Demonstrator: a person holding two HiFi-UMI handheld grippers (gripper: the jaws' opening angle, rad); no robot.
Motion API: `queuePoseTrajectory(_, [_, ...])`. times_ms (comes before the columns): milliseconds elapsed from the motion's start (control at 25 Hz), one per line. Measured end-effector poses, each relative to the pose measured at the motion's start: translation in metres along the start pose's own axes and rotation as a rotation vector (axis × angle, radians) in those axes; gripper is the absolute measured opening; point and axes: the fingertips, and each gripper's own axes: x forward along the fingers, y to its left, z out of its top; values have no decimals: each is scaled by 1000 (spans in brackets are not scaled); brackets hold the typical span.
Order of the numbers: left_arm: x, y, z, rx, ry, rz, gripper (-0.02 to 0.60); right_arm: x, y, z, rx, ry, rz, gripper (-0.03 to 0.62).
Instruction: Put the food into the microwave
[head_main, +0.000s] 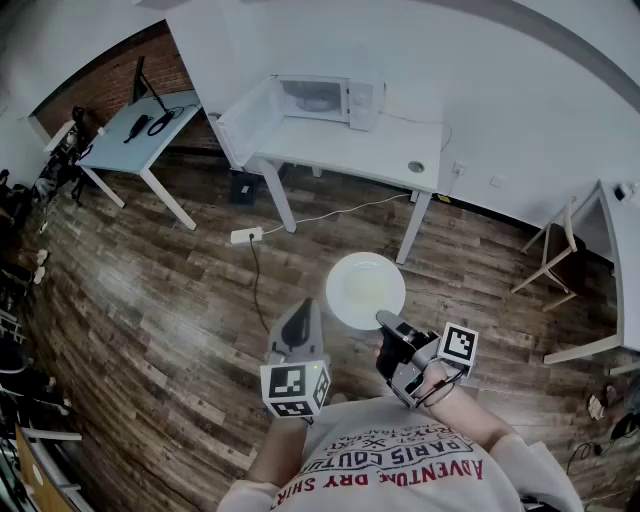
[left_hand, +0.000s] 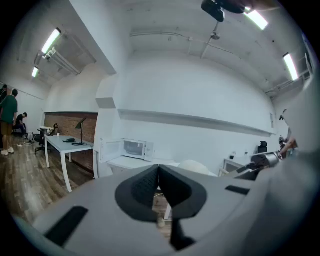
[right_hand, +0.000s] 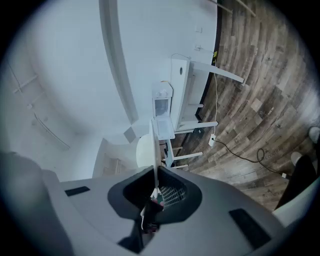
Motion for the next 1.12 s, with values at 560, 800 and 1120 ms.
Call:
queuePoseTrajectory(560, [-5, 17, -3, 15, -3, -12, 6, 17, 3, -20, -39, 1, -5, 25])
queuePoseTrajectory(800, [-13, 41, -13, 3, 13, -28, 6, 27, -6, -30, -13, -36, -18, 25])
queuePoseTrajectory(1120, [-21, 88, -35, -14, 60, -38, 6, 59, -19, -49, -14, -63, -31, 25])
